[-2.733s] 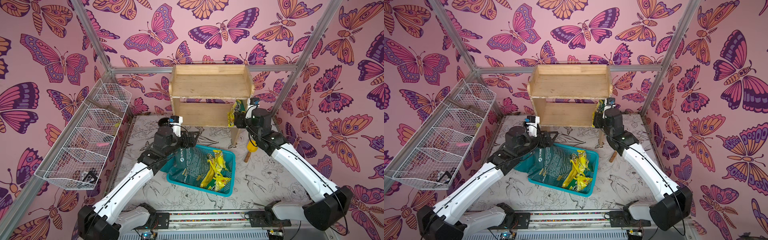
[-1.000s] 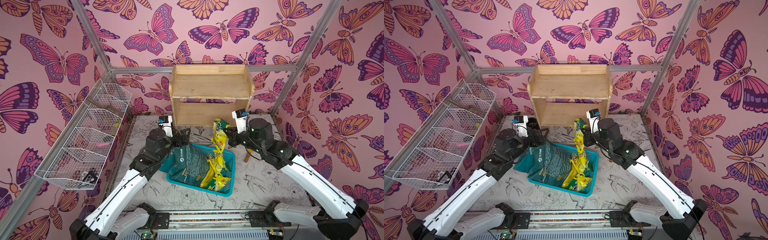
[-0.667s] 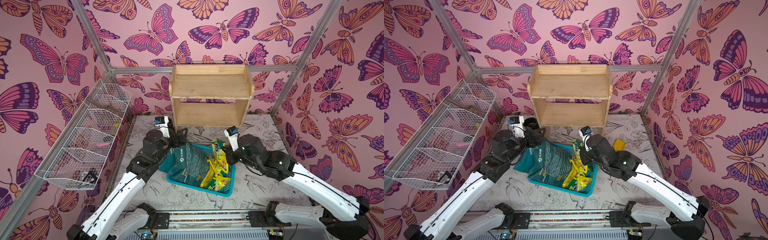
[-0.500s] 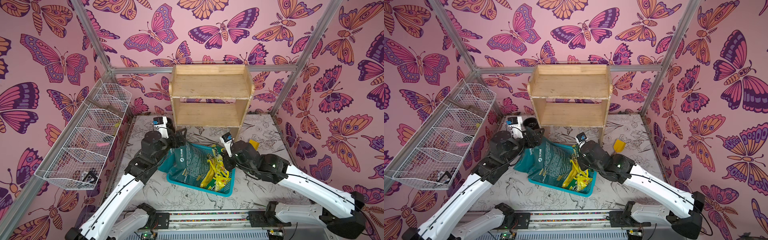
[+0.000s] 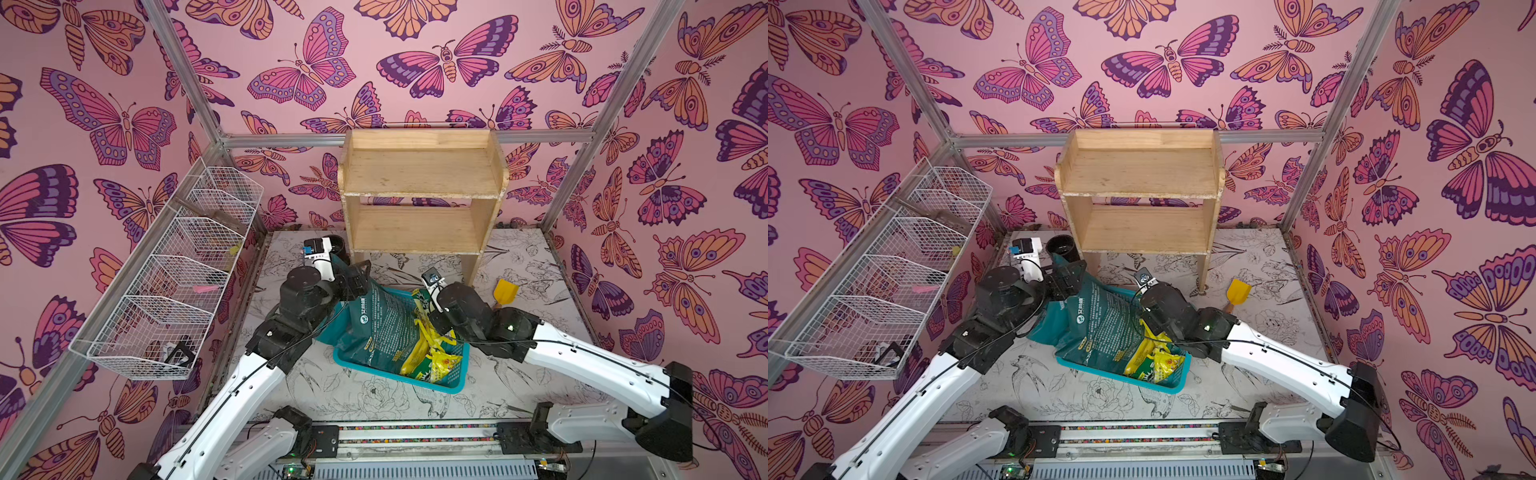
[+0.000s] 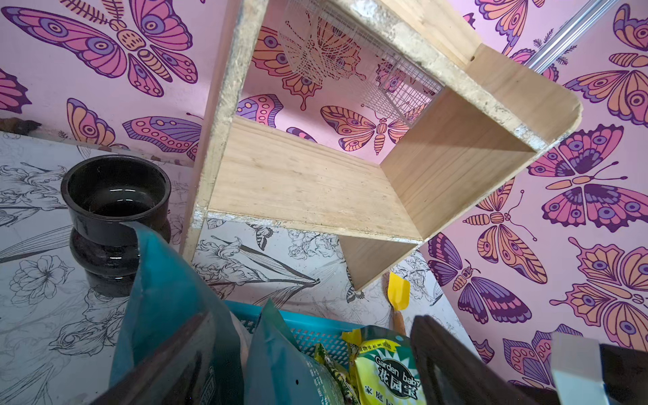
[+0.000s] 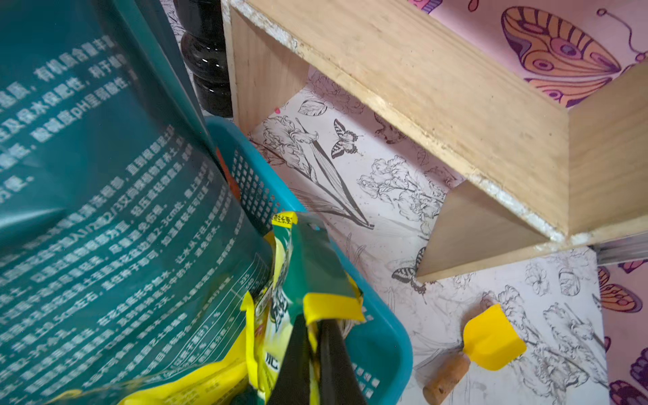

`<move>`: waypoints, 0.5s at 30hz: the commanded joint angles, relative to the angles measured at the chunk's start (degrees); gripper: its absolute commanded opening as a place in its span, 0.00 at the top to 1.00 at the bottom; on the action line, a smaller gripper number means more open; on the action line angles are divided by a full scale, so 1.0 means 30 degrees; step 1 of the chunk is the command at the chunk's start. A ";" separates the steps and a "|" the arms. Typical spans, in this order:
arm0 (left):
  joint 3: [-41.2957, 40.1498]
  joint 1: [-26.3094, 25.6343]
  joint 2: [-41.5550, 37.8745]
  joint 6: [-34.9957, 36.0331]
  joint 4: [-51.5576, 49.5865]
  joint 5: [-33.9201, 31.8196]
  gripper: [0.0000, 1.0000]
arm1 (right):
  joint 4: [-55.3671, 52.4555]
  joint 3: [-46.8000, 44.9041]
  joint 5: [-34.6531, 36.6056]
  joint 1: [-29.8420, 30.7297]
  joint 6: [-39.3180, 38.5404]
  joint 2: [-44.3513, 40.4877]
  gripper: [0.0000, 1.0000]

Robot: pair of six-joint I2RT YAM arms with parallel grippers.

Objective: Take down the fertilizer bag from the shelf
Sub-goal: Place the fertilizer bag in the storage box.

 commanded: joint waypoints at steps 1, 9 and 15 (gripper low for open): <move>-0.0407 0.0081 -0.0258 -0.0115 -0.0090 -0.0226 0.06 | 0.2490 0.1037 -0.0112 -0.0540 -0.1393 0.0131 1.00; -0.0390 0.0081 -0.0016 -0.0021 -0.0089 -0.0325 0.06 | 0.2765 0.1897 0.0107 -0.0630 -0.2961 0.0205 1.00; -0.0293 0.0081 0.0212 -0.0083 -0.0011 -0.0253 0.06 | 0.2690 0.0309 -0.0922 -0.0634 -0.1172 0.0507 1.00</move>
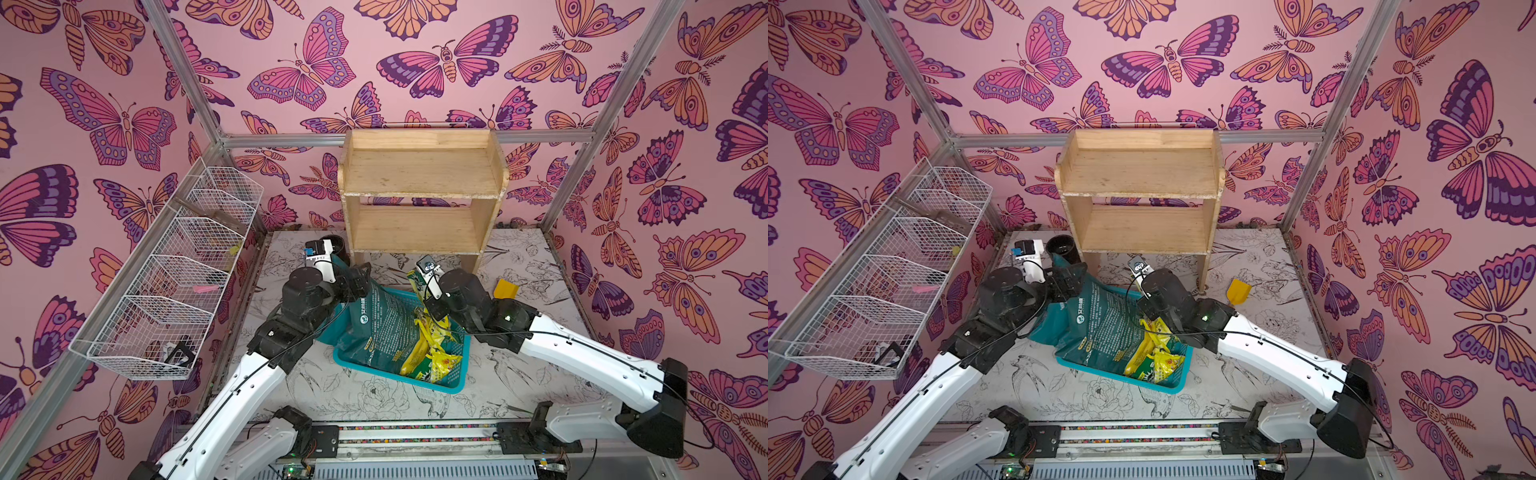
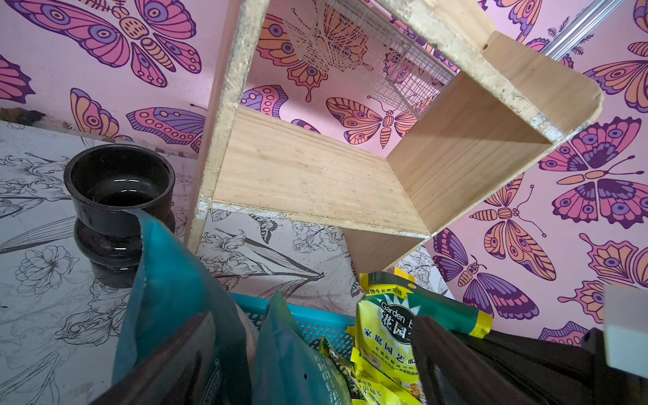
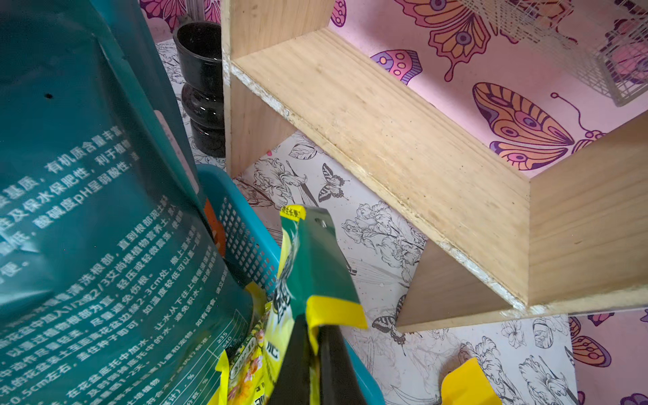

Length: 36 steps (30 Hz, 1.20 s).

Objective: Take down the fertilizer bag from the shelf
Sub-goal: Place the fertilizer bag in the storage box.

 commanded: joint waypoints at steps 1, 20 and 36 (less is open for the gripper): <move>-0.0111 0.0081 0.0030 -0.0104 0.0093 -0.0160 0.06 | 0.0703 -0.0721 -0.0560 -0.0084 0.1495 0.0009 1.00; 0.0248 0.0081 0.0175 -0.0203 0.0109 0.0037 0.06 | -0.1072 -0.6527 -0.5661 0.1279 0.9450 -0.0692 1.00; 0.1073 0.0286 -0.1014 0.1368 -0.1757 -0.3211 0.05 | -0.2812 -0.3416 -0.3304 0.0218 0.7962 -0.1878 0.44</move>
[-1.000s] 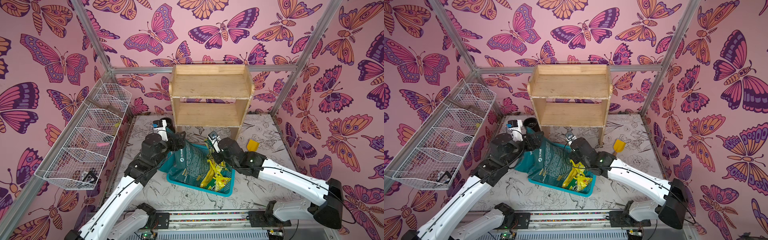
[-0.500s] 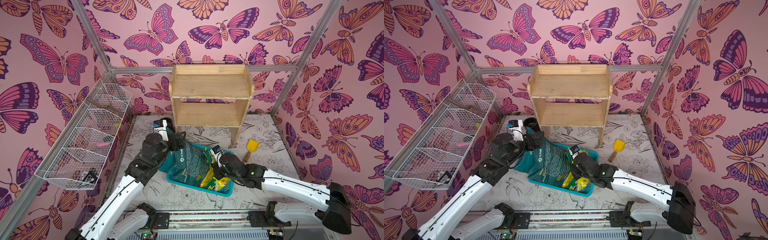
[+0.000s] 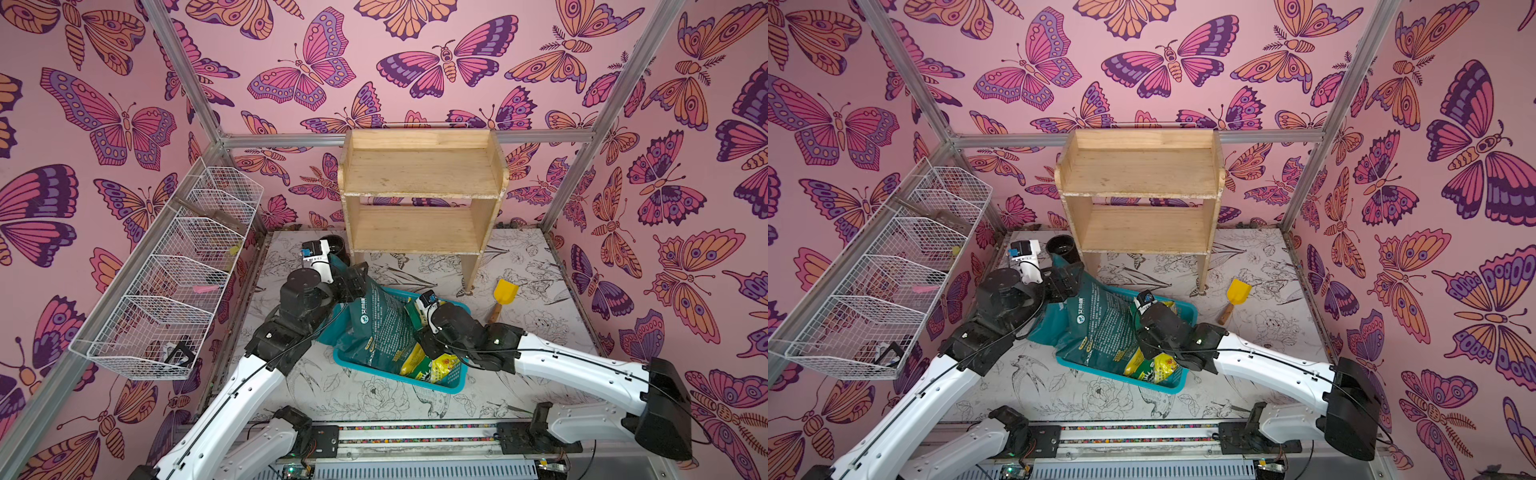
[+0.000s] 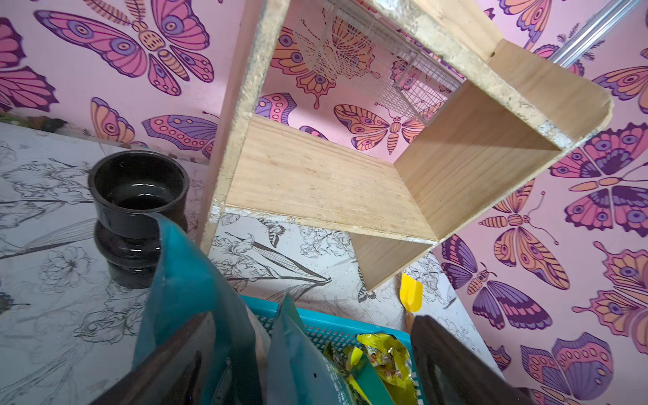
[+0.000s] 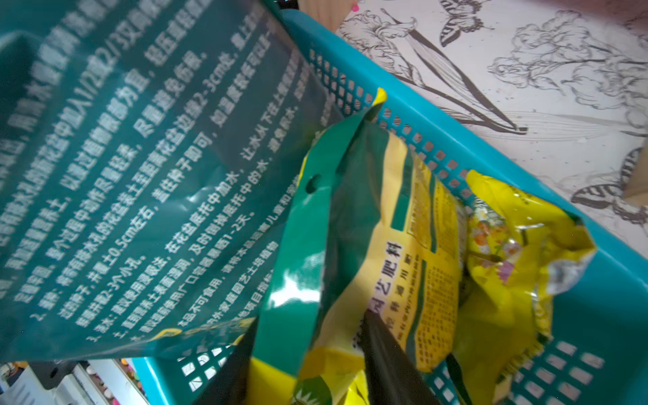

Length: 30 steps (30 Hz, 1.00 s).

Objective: Take down the fertilizer bag from the shelf
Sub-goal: Place the fertilizer bag in the storage box, then reset both arms

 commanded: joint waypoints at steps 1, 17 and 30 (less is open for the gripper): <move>0.1374 0.0378 -0.0518 0.1323 -0.1479 -0.2107 0.05 | -0.1954 0.1462 0.1285 -0.1294 -0.0902 -0.1293 0.43; 0.1204 0.5653 -0.0012 0.3816 -0.3594 -0.7563 0.02 | -0.2629 0.3468 0.3172 -1.4588 -0.2528 -0.1633 0.34; -0.5602 1.0675 0.2277 0.5157 0.4815 -0.7621 0.02 | 0.7397 -0.2755 0.6363 -2.0864 -0.5706 0.1796 0.33</move>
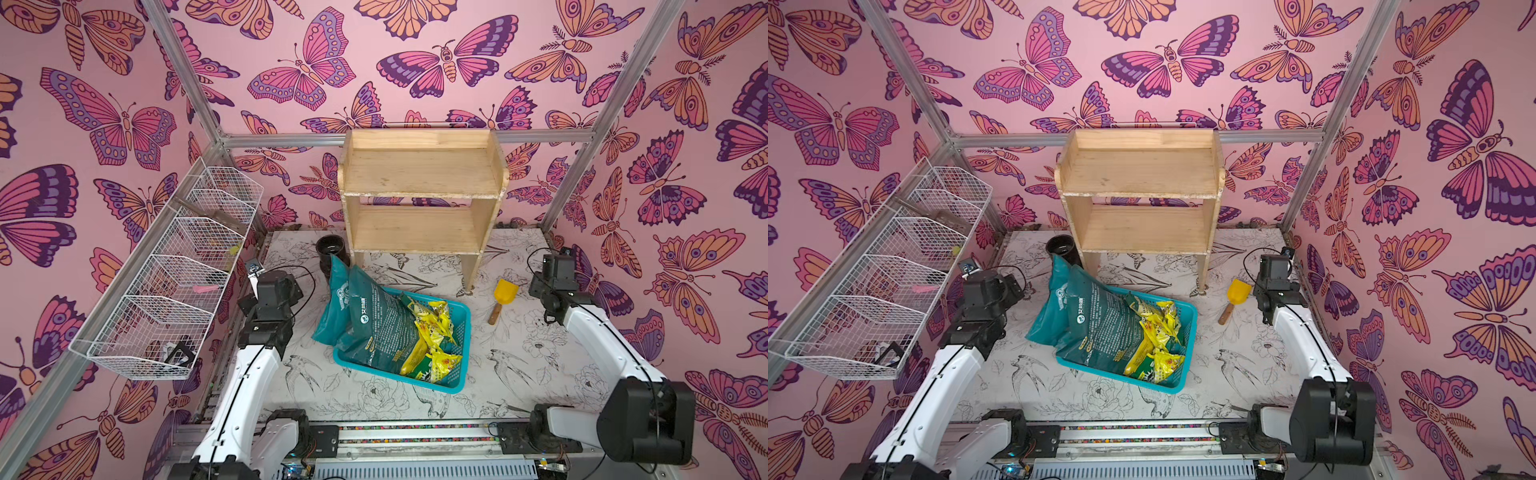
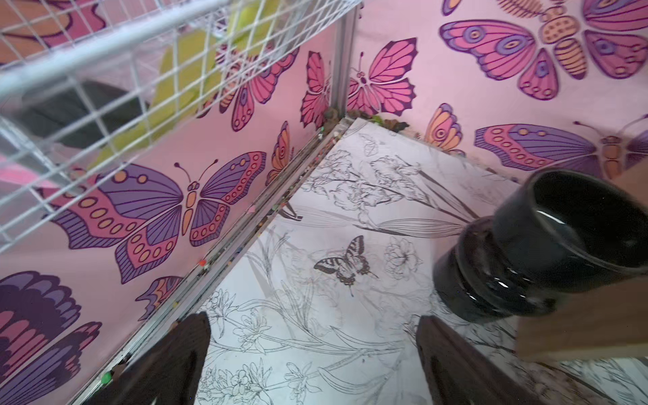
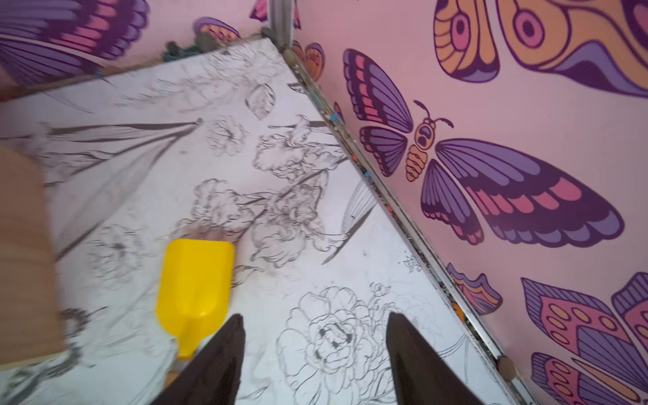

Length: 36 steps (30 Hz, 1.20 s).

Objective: Take down the fertilizer bag from the shelf
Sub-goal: Reset both arms

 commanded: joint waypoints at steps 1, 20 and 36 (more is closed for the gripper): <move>-0.1982 0.0918 0.0696 0.1519 0.4901 -0.0079 0.02 | 0.4830 -0.1281 0.1234 -0.0246 -0.2204 0.1098 0.33; -0.5666 0.1446 0.6043 0.2470 1.2655 0.6904 0.04 | 1.3442 -0.7239 -0.5847 -0.0714 -0.2700 0.0599 0.33; -0.7519 -0.0777 1.0522 0.4103 2.1295 0.5799 0.00 | 2.1013 -0.9255 -0.7785 -0.0686 -0.3067 0.3820 0.01</move>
